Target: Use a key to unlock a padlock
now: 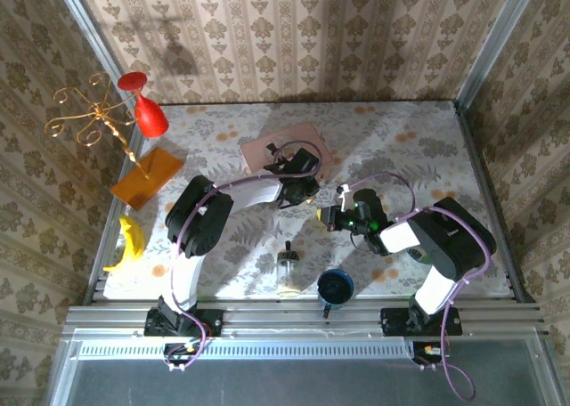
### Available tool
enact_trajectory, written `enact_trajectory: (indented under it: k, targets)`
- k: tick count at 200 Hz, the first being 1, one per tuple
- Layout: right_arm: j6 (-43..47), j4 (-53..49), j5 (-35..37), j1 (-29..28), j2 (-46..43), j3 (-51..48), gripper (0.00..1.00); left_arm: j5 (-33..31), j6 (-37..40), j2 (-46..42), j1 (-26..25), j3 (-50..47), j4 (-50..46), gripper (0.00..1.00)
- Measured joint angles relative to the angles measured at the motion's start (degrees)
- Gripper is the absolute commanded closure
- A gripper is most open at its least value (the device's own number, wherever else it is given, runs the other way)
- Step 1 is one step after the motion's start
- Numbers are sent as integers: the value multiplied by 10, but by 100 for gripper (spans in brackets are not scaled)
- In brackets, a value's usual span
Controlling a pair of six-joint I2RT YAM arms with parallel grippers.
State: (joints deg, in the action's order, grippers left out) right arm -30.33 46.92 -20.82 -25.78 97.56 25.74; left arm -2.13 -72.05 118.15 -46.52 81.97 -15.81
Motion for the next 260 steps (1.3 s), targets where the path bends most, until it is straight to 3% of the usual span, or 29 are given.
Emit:
enact_trajectory:
  k: [260]
  targets:
    - [-17, 22, 13, 0, 31, 19, 100, 3, 0, 0, 1, -3, 16, 95]
